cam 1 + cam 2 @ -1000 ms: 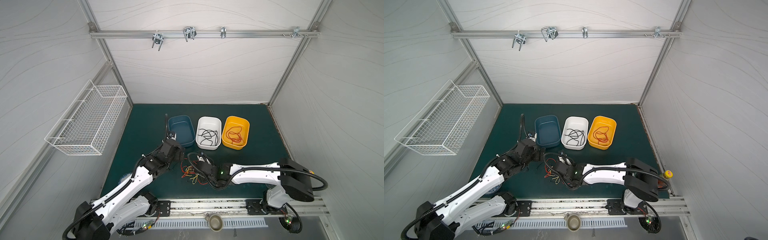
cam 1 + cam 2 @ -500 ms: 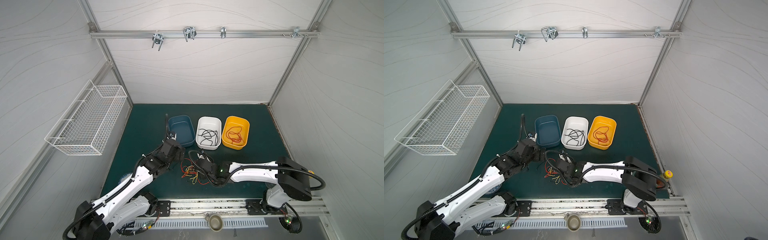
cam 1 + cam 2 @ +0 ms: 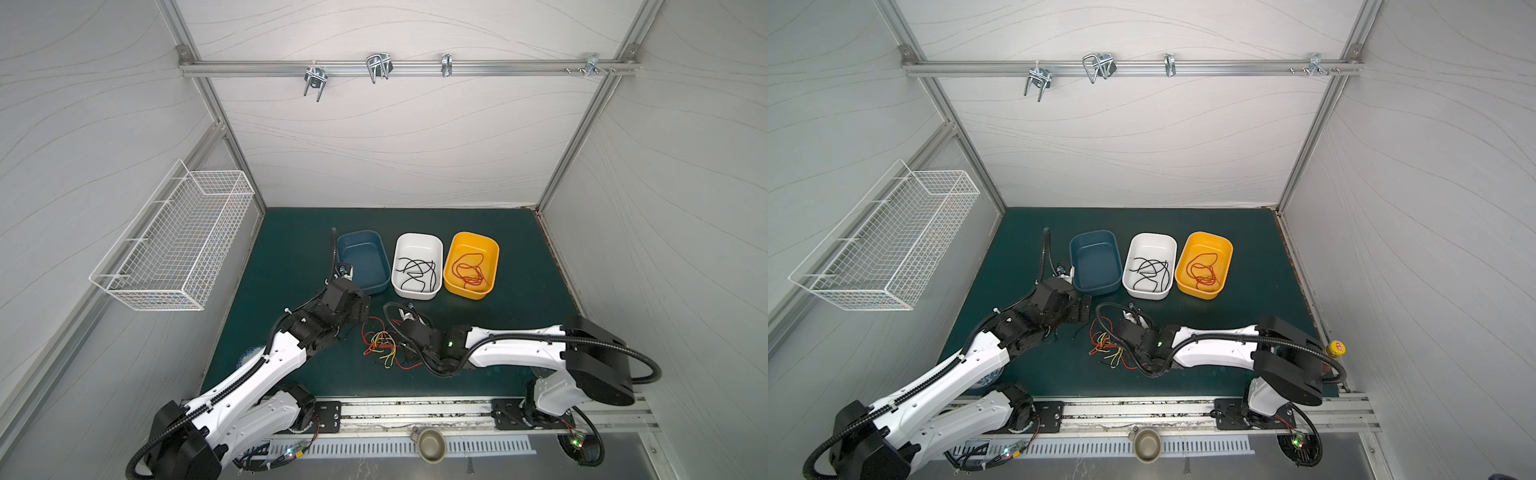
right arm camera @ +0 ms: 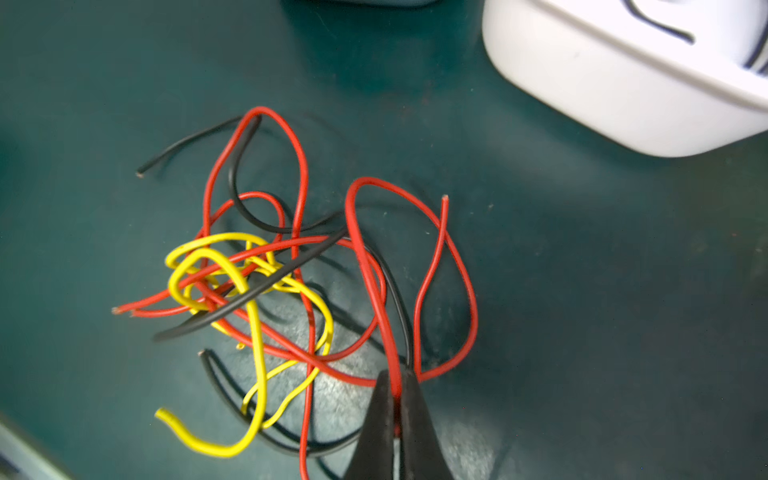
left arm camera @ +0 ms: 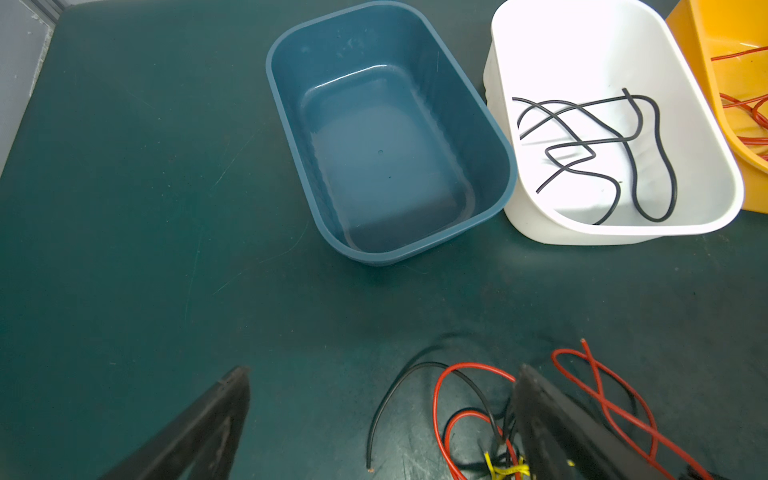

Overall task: Untangle the cables
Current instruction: 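Lower the right gripper onto a red wire in the tangle and close, then lift the red wire high with the right gripper, pulling it from the tangle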

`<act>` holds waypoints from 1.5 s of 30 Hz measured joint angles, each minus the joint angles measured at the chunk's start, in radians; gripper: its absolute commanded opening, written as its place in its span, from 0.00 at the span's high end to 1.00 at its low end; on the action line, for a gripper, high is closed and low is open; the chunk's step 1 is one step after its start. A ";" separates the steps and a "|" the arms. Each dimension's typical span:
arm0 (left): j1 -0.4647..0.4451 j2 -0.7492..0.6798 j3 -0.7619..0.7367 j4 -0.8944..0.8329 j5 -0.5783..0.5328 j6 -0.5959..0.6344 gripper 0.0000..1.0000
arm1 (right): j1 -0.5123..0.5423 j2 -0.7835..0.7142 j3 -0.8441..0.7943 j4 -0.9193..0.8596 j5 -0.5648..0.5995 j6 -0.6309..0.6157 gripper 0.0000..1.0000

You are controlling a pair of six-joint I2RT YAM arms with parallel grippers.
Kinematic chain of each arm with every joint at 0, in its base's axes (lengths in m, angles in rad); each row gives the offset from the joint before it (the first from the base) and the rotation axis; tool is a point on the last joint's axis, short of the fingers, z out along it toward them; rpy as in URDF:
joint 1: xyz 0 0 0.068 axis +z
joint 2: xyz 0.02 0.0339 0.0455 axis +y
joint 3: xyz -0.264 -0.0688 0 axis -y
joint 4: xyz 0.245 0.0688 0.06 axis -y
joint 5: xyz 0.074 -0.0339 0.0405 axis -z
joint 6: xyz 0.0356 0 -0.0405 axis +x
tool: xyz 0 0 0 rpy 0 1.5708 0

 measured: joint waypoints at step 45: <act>-0.010 0.015 0.000 -0.001 0.003 0.001 0.00 | -0.024 -0.562 0.493 -0.496 0.250 -0.266 1.00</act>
